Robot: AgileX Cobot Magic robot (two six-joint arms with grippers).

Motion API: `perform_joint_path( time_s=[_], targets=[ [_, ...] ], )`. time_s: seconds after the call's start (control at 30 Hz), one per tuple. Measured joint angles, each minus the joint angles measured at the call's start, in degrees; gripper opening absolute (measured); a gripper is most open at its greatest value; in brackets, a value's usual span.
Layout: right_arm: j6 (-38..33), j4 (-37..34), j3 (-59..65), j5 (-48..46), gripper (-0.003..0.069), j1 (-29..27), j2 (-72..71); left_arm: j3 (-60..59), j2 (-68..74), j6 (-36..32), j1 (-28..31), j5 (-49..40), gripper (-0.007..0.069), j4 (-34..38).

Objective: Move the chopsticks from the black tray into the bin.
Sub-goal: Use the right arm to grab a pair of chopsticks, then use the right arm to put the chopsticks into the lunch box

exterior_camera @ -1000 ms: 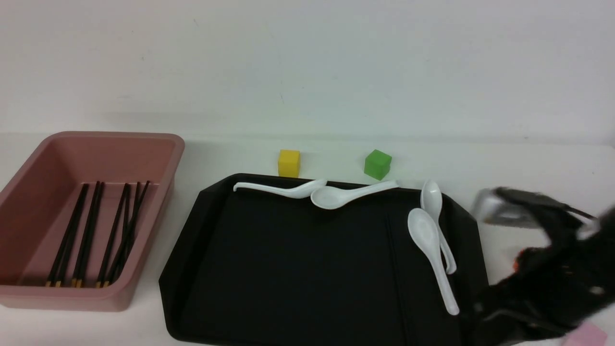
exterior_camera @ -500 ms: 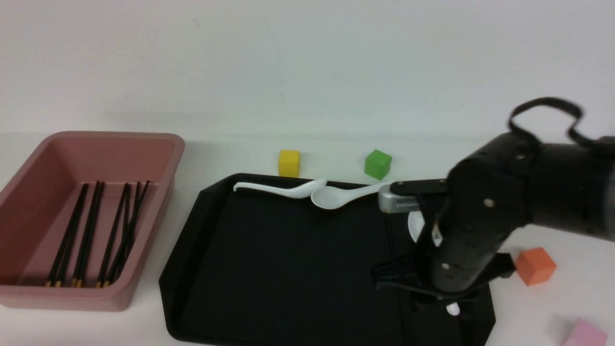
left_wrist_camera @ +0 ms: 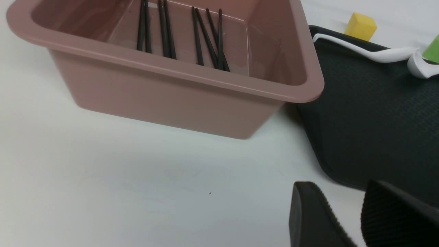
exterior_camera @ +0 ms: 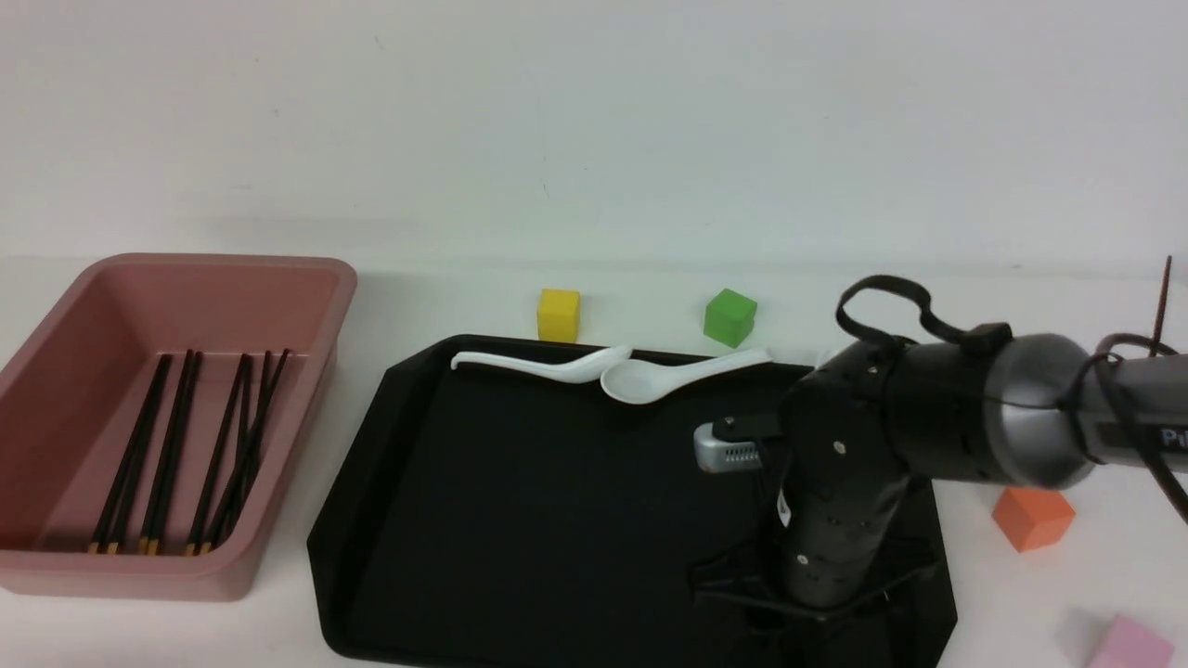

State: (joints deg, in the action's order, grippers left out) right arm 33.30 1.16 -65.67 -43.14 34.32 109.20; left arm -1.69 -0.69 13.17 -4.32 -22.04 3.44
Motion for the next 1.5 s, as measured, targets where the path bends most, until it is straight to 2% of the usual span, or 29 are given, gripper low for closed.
perform_joint_path(
  time_s=[0.1,0.23,0.3,0.53,0.77,0.9,1.2,1.3,1.5],
  targets=[
    [0.00,0.00,0.00,-0.10,0.0288,0.00,0.10,0.00,0.00,0.00,0.00,0.00,0.0238,0.00],
    [-0.14,-0.05,-0.17,-0.72,0.0129,0.00,0.10,0.00,0.00,0.00,0.00,0.00,0.0238,0.00],
    [-1.02,-0.59,-0.29,-1.17,0.0106,0.00,0.10,0.00,0.00,0.00,0.00,0.00,0.0238,0.00],
    [-5.34,-4.11,-0.14,-4.64,0.0108,0.02,-2.24,0.00,0.00,0.00,0.00,0.00,0.0238,0.00],
    [-6.24,-4.36,0.06,-9.97,0.0108,0.02,-14.44,0.00,0.00,0.00,0.00,0.04,0.0238,0.00],
    [-10.77,-6.44,-1.19,-11.08,0.0108,0.02,-19.89,0.00,0.00,0.00,0.00,0.04,0.0238,0.00],
    [-30.72,-27.23,-15.41,-11.17,0.0108,0.02,-18.11,0.00,0.00,0.00,0.00,0.04,0.0238,0.00],
    [-38.94,-37.43,-22.63,-8.93,0.0108,0.84,-12.28,0.00,0.00,0.00,0.00,0.04,0.0238,0.00],
    [-48.13,-49.42,-33.78,-2.43,0.0108,5.74,1.12,0.00,0.00,0.00,0.00,0.04,0.0238,0.00]
  ],
)
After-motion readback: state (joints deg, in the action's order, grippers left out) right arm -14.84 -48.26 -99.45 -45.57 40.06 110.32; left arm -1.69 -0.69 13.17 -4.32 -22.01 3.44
